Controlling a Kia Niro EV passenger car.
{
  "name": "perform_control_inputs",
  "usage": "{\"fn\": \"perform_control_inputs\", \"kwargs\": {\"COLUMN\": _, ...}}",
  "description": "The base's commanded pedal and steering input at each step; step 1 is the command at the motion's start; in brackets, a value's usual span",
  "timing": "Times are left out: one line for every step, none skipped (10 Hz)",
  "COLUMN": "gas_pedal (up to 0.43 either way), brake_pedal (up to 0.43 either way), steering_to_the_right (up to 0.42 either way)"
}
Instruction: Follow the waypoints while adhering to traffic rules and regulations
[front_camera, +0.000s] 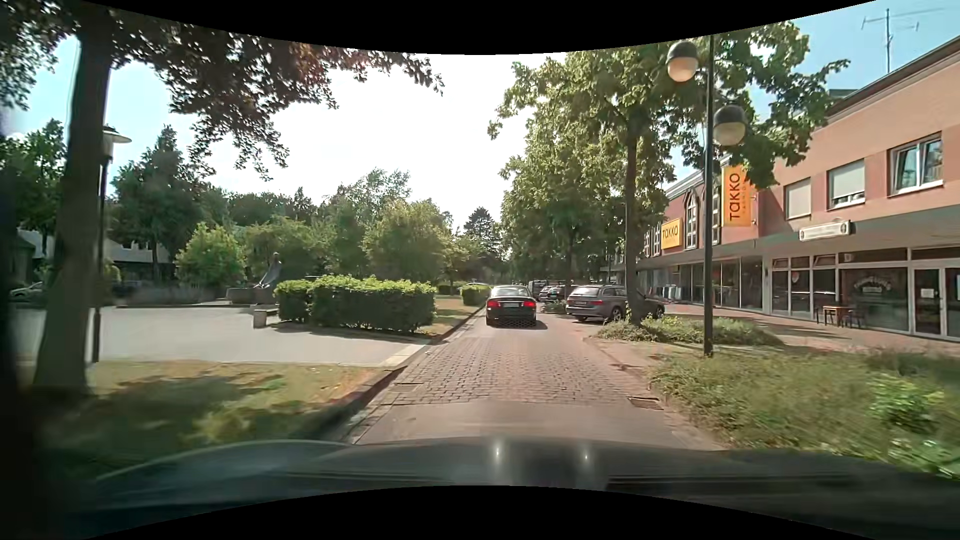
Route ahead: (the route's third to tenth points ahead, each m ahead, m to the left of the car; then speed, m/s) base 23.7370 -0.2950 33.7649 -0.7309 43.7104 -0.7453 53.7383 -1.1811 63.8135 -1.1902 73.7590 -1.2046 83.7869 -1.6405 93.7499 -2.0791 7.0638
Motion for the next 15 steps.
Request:
{"fn": "perform_control_inputs", "kwargs": {"gas_pedal": 0.087, "brake_pedal": 0.006, "steering_to_the_right": 0.008}}
{"fn": "perform_control_inputs", "kwargs": {"gas_pedal": 0.098, "brake_pedal": 0.006, "steering_to_the_right": 0.006}}
{"fn": "perform_control_inputs", "kwargs": {"gas_pedal": 0.11, "brake_pedal": 0.006, "steering_to_the_right": 0.004}}
{"fn": "perform_control_inputs", "kwargs": {"gas_pedal": 0.118, "brake_pedal": 0.006, "steering_to_the_right": 0.004}}
{"fn": "perform_control_inputs", "kwargs": {"gas_pedal": 0.13, "brake_pedal": 0.006, "steering_to_the_right": 0.004}}
{"fn": "perform_control_inputs", "kwargs": {"gas_pedal": 0.13, "brake_pedal": 0.006, "steering_to_the_right": 0.004}}
{"fn": "perform_control_inputs", "kwargs": {"gas_pedal": 0.13, "brake_pedal": 0.006, "steering_to_the_right": 0.004}}
{"fn": "perform_control_inputs", "kwargs": {"gas_pedal": 0.138, "brake_pedal": 0.006, "steering_to_the_right": 0.003}}
{"fn": "perform_control_inputs", "kwargs": {"gas_pedal": 0.138, "brake_pedal": 0.006, "steering_to_the_right": 0.0}}
{"fn": "perform_control_inputs", "kwargs": {"gas_pedal": 0.138, "brake_pedal": 0.006, "steering_to_the_right": 0.0}}
{"fn": "perform_control_inputs", "kwargs": {"gas_pedal": 0.138, "brake_pedal": 0.006, "steering_to_the_right": 0.001}}
{"fn": "perform_control_inputs", "kwargs": {"gas_pedal": 0.138, "brake_pedal": 0.006, "steering_to_the_right": 0.001}}
{"fn": "perform_control_inputs", "kwargs": {"gas_pedal": 0.138, "brake_pedal": 0.006, "steering_to_the_right": 0.001}}
{"fn": "perform_control_inputs", "kwargs": {"gas_pedal": 0.138, "brake_pedal": 0.006, "steering_to_the_right": 0.001}}
{"fn": "perform_control_inputs", "kwargs": {"gas_pedal": 0.138, "brake_pedal": 0.006, "steering_to_the_right": 0.001}}
